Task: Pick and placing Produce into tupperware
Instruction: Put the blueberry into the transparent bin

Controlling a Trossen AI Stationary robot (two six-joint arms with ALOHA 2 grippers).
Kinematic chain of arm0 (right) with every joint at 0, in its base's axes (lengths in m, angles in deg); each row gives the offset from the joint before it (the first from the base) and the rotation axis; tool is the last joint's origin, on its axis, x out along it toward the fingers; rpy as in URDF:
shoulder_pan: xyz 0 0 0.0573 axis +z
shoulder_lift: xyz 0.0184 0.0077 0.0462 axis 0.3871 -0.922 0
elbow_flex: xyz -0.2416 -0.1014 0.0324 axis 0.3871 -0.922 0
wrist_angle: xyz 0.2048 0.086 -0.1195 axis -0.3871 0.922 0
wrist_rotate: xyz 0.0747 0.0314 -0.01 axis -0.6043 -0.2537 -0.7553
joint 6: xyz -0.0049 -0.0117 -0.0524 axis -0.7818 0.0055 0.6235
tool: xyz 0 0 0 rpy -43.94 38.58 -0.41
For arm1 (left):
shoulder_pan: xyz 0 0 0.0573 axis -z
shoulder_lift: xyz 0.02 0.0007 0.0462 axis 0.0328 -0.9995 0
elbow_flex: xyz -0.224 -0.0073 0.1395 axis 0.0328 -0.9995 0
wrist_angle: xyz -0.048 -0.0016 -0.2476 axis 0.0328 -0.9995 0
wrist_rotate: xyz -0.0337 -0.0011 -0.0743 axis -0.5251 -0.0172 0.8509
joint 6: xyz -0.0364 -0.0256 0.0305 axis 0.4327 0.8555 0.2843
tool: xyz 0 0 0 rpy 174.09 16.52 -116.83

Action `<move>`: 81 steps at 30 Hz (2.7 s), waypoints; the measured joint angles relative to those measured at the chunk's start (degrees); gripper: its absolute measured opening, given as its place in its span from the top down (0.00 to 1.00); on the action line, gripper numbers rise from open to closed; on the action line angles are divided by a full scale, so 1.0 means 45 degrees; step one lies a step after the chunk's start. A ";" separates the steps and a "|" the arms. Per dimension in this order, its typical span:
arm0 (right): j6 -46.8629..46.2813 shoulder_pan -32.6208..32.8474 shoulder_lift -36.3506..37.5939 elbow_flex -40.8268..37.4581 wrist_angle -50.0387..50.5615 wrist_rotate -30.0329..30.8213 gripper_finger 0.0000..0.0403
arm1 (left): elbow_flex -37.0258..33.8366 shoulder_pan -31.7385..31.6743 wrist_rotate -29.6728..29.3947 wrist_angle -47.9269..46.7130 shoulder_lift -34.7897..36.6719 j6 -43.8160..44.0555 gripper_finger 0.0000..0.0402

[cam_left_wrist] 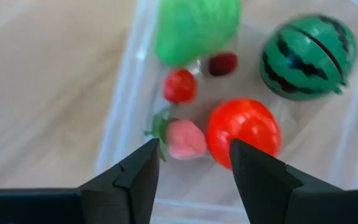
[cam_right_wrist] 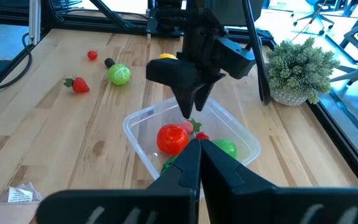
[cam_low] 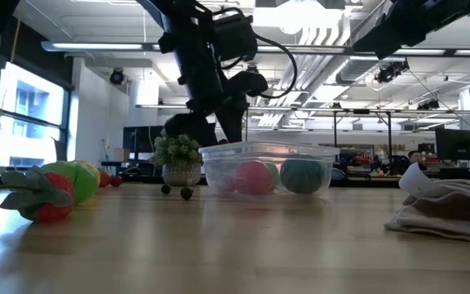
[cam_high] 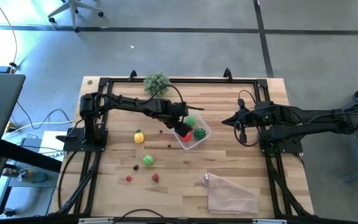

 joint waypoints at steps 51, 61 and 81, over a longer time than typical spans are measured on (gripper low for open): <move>0.0002 -0.0002 -0.0005 -0.0002 0.0085 0.0000 1.00 | -0.2390 0.3359 -0.6223 -0.7707 0.4476 -0.2777 0.67; 0.0000 -0.0004 -0.0002 -0.0002 0.0096 0.0000 1.00 | -0.3069 0.3567 0.0336 -0.1218 0.5910 -0.8162 0.67; 0.0001 0.0000 0.0000 -0.0002 0.0204 0.0000 1.00 | -1.0233 0.0336 -0.0380 0.5106 1.0915 -0.6554 0.67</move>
